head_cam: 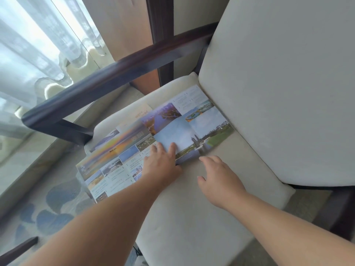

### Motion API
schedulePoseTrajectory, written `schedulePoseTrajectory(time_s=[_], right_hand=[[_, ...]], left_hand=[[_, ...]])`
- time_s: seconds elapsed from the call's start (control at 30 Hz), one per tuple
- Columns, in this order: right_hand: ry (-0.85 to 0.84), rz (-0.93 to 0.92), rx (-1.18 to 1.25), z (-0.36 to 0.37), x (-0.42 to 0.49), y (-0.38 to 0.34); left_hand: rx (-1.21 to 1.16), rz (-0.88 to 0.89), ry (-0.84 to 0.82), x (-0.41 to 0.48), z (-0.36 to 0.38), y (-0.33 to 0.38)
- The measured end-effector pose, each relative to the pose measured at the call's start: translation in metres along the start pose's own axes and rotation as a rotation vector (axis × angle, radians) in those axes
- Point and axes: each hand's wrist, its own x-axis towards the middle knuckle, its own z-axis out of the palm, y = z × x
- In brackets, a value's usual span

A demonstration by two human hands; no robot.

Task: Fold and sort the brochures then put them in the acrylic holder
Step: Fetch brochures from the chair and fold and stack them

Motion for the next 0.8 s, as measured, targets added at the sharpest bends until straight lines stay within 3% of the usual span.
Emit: schedulePoseTrajectory(time_s=[0.23, 0.37, 0.57, 0.67, 0.73, 0.8], right_hand=[[0.155, 0.029, -0.173, -0.018, 0.009, 0.012], [0.141, 0.098, -0.252, -0.029, 0.011, 0.030], [0.203, 0.182, 0.069, -0.043, 0.005, 0.037], [0.310, 0.184, 0.282, -0.057, -0.003, 0.033], [0.389, 0.166, 0.316, -0.071, -0.010, 0.030], [0.462, 0.124, 0.312, -0.089, -0.021, 0.028]], left_hand=[[-0.005, 0.156, 0.164, -0.028, -0.012, -0.005], [-0.088, 0.215, 0.261, -0.048, -0.023, -0.016], [-0.204, 0.307, 0.296, -0.075, -0.045, -0.028], [-0.151, 0.270, 0.146, -0.078, -0.049, -0.025], [-0.156, 0.266, -0.039, -0.081, -0.052, -0.020], [-0.246, 0.294, -0.076, -0.086, -0.064, -0.003]])
